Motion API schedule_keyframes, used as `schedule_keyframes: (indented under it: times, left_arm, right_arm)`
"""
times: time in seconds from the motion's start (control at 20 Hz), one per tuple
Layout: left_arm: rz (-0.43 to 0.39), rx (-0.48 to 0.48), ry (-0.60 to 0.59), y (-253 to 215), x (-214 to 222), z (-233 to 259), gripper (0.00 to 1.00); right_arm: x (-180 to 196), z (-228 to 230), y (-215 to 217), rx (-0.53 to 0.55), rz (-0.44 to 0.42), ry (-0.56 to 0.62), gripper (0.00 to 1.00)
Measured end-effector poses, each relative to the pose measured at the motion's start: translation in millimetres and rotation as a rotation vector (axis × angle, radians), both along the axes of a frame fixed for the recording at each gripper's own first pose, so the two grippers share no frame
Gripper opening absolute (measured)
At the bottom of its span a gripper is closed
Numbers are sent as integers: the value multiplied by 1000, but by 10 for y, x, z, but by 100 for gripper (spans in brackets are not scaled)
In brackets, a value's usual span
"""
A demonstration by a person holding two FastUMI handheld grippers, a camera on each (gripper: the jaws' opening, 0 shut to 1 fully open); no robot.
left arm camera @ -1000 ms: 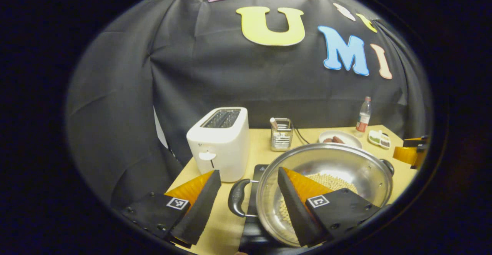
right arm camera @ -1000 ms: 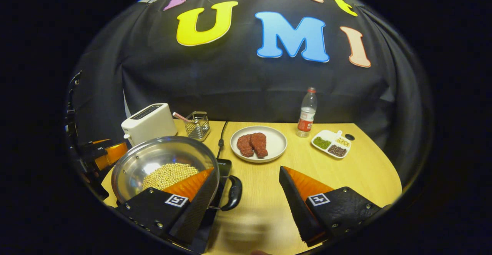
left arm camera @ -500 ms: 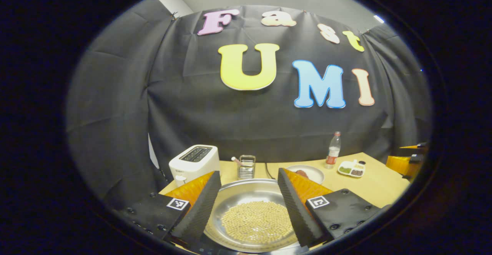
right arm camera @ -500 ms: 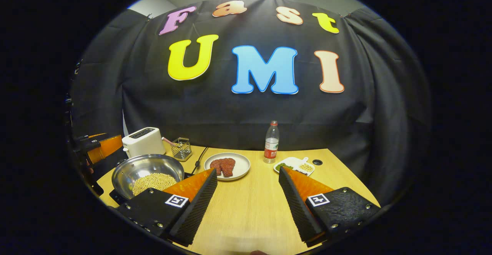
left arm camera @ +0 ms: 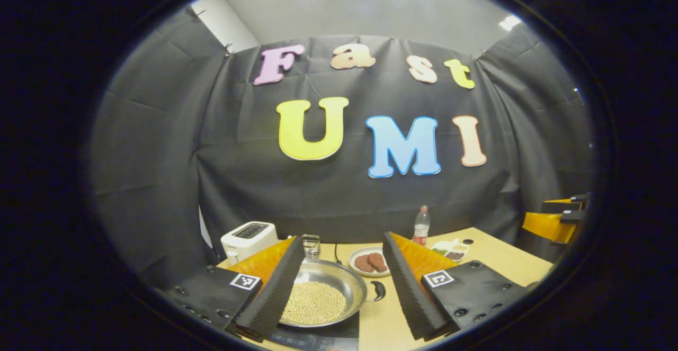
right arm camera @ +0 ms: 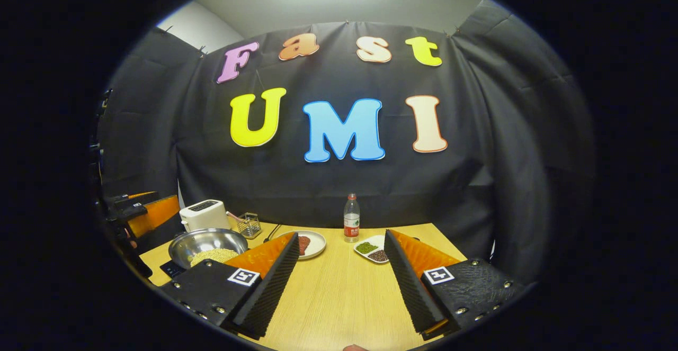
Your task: First push the handle of the pot to place it horizontally, then grasp the pot with both hands and set it on the induction cooktop.
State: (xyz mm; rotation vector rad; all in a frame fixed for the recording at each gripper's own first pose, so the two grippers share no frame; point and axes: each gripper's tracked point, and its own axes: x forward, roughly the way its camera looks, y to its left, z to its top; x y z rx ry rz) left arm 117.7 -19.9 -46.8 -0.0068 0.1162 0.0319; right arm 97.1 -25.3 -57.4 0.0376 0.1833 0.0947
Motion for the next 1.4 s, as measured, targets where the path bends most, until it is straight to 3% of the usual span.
schedule_keyframes:
  times: [0.2, 0.25, 0.55, 0.6, 0.7, 0.75, 0.8, 0.95, 1.0, 1.2, 1.25, 1.3, 1.4]
  left_arm:
    - [-20, 26, -50, -259, -335, 293, 100]
    - [-24, 29, -57, -290, -400, 340, 96]
    - [-60, 49, -95, -341, -726, 562, 100]
    - [-68, 52, -100, -340, -756, 579, 92]
    - [-83, 44, -111, -338, -811, 615, 100]
    - [-81, 41, -113, -305, -848, 622, 96]
    - [-80, 39, -116, -296, -864, 627, 100]
    - [-69, 27, -127, -213, -992, 670, 96]
    - [-65, 22, -130, -188, -1024, 687, 100]
    - [-54, 20, -138, -137, -1092, 699, 92]
    - [-53, 25, -139, -136, -1089, 699, 92]
    - [-50, 26, -139, -129, -1101, 702, 100]
    - [-46, 20, -140, -137, -1112, 716, 96]
  right_arm:
    - [-266, 181, -168, 2, 1, -41, 97]
    - [-323, 233, -196, 6, -2, -52, 97]
    - [-615, 442, -209, 15, -30, -104, 97]
    - [-673, 443, -191, 13, -33, -104, 97]
    - [-758, 497, -171, 3, -47, -122, 97]
    - [-800, 516, -182, 1, -59, -129, 97]
    - [-851, 528, -156, 2, -65, -139, 97]
    - [-936, 554, -131, -6, -72, -147, 97]
    - [-956, 558, -118, -8, -70, -148, 97]
    - [-999, 596, -107, 0, -77, -155, 96]
    - [-1008, 605, -103, 0, -76, -156, 97]
    - [-1008, 606, -101, 1, -74, -156, 97]
    - [-1017, 628, -87, 2, -69, -160, 97]
